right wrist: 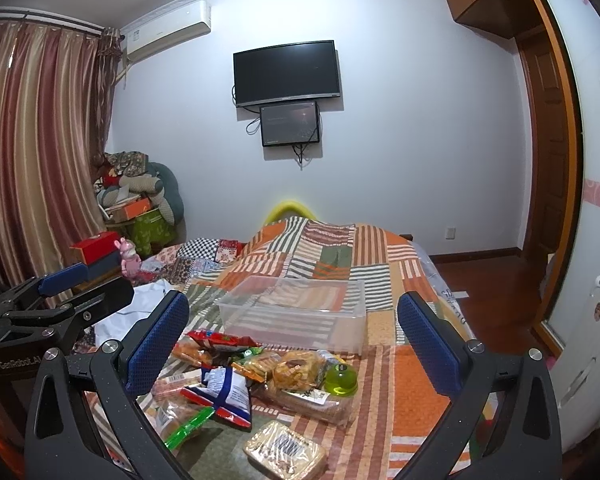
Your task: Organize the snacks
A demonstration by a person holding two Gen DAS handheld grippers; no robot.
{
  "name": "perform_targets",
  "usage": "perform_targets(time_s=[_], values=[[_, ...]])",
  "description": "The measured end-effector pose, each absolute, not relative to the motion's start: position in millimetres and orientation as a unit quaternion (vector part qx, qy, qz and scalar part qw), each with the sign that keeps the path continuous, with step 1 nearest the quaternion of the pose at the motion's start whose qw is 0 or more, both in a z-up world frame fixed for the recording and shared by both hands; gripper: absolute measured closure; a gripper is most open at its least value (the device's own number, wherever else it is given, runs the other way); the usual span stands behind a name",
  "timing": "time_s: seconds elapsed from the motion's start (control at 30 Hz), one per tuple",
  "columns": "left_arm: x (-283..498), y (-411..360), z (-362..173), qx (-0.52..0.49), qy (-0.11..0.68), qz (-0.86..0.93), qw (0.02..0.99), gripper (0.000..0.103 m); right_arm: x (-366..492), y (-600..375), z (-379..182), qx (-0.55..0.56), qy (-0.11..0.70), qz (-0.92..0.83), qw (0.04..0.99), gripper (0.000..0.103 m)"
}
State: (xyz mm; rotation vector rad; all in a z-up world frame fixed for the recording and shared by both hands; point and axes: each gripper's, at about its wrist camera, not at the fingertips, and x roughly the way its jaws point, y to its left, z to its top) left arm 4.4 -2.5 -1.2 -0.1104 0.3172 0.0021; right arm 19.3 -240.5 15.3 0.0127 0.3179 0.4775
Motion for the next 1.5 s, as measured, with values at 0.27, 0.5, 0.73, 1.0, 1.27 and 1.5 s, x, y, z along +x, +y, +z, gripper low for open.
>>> perform_targets(time_s=[0.27, 0.5, 0.73, 1.0, 1.27, 1.5], values=[[4.0, -1.4, -2.4, -0.057, 0.158, 0.0, 0.986, 0.0, 21.0, -241.0, 15.4, 0.01, 0.159, 0.233, 0.959, 0.0], [3.4, 0.0, -4.3, -0.06, 0.16, -0.001, 0.985, 0.0, 20.9, -241.1, 15.4, 0.01, 0.158, 0.234, 0.959, 0.0], [6.5, 0.3, -6.1, -0.063, 0.163, -0.002, 0.985, 0.0, 21.1, -240.6, 14.9, 0.008, 0.158, 0.234, 0.959, 0.0], [7.0, 2.2, -6.1, -0.069, 0.166, -0.003, 0.984, 0.0, 20.6, -239.5, 13.9, 0.008, 0.159, 0.235, 0.959, 0.0], [7.2, 3.3, -6.1, -0.07, 0.166, -0.001, 0.984, 0.0, 20.2, -237.0, 12.7, 0.009, 0.162, 0.237, 0.958, 0.0], [8.8, 3.9, -5.5, -0.07, 0.171, -0.003, 0.983, 0.0, 21.1, -237.0, 12.6, 0.009, 0.163, 0.237, 0.958, 0.0]])
